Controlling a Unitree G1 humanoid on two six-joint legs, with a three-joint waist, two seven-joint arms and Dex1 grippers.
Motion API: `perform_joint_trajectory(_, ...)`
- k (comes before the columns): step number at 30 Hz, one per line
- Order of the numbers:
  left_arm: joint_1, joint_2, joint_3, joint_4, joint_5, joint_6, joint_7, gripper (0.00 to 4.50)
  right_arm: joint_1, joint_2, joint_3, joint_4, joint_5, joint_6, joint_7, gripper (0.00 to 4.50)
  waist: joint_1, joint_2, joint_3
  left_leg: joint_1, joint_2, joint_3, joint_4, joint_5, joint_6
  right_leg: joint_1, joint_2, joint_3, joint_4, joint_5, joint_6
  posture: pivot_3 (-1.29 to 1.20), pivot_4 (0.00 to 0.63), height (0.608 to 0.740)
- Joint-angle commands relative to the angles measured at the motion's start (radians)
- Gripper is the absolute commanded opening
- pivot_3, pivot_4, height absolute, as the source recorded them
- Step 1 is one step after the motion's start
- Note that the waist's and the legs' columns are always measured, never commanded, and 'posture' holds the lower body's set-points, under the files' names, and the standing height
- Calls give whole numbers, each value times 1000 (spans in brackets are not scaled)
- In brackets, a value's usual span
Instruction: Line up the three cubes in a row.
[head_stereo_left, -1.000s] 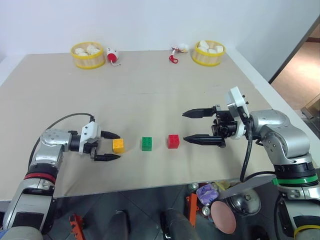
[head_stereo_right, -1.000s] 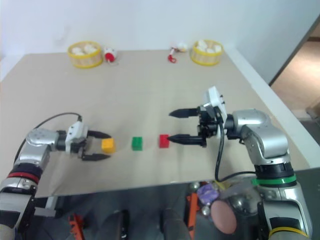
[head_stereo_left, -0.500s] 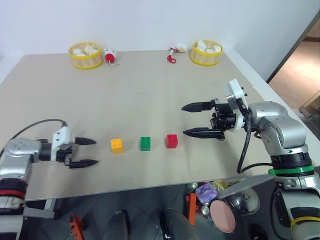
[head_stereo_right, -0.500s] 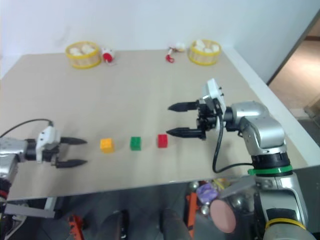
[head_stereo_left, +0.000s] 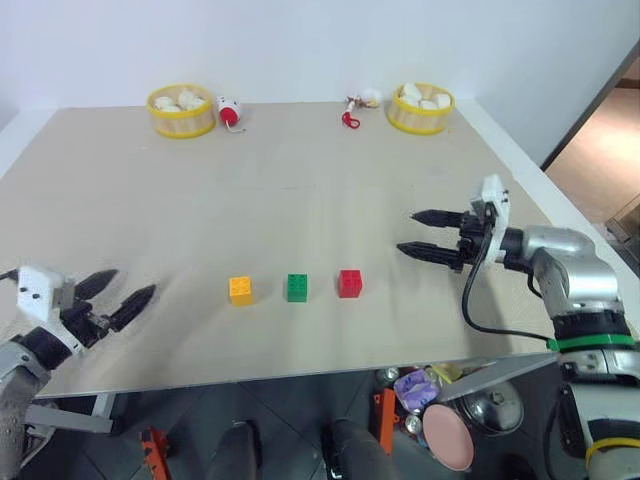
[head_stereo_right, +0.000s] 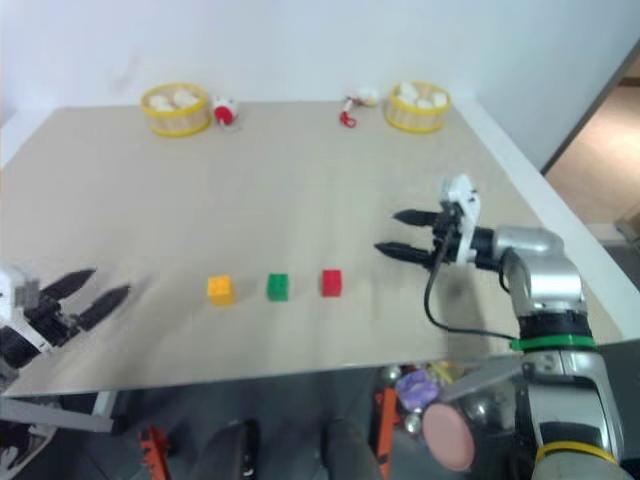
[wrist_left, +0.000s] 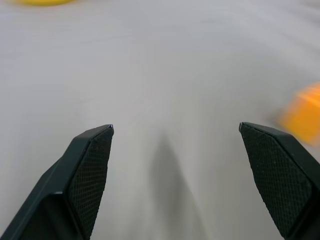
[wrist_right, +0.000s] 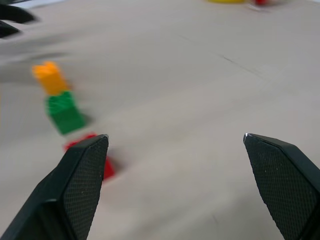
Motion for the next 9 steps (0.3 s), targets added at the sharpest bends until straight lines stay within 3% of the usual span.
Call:
perform_joint_trajectory(1, -30, -68, 25, -87, -10, 13, 166, 4161, 48, 69, -70, -104, 19, 35, -178, 4500, 0, 0, 0, 0, 0, 0, 1, 0, 0, 0, 1, 1, 0, 1, 1, 0, 150, 740)
perform_joint_trajectory(9, -119, -243, -106, -72, 87, -79, 335, 4161, 163, 285, -151, -210, -52, -43, -601, 4500, -3, 0, 0, 1, -3, -2, 6, 1, 1, 1, 4, 6, 0, 10, 2, 0, 150, 740)
